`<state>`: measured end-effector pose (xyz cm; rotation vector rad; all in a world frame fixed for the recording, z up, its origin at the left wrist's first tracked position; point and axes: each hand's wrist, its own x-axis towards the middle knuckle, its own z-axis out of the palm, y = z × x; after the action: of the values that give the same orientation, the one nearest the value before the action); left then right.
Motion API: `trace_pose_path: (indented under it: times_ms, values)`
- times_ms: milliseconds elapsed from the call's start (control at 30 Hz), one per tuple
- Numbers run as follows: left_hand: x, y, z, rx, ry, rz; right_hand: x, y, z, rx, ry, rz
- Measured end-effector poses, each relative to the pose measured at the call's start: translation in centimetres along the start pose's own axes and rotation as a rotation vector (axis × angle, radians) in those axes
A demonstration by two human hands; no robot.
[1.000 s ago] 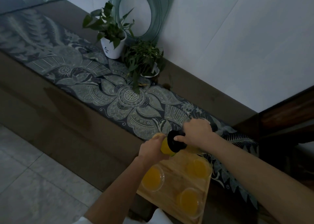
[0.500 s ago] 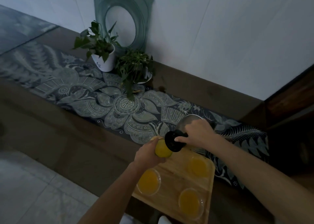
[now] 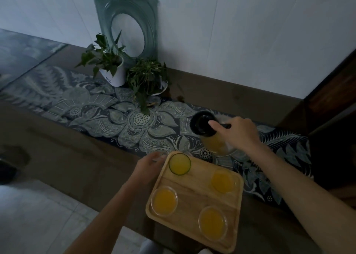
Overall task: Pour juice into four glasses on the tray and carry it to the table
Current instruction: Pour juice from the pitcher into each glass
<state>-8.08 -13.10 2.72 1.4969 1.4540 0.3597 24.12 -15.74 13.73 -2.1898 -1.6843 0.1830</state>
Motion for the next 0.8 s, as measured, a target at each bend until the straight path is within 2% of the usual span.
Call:
trace_pose_path:
  times_ms: [133, 267, 533, 667, 800]
  values:
    - [-0.6, -0.4, -2.1, -0.149, 0.065, 0.007, -0.6, -0.8, 0.1, 0.165, 0.013, 0.112]
    - [-1.5, 0.7, -3.5, -0.282, 0.085, 0.023, -2.0, -3.7, 0.9, 0.3, 0.047, 0.11]
    - [-3.7, 5.1, -5.1, -0.428, 0.046, 0.164, -4.0, -13.1, 2.5, 0.6, 0.196, 0.109]
    - [-4.5, 4.0, -7.6, -0.488, 0.059, 0.178, -5.4, -18.5, 5.2, 0.843, 0.16, 0.16]
    - [-4.1, 1.7, -11.3, -0.55, 0.058, 0.13, -6.8, -23.3, 8.5, 0.943, 0.112, 0.197]
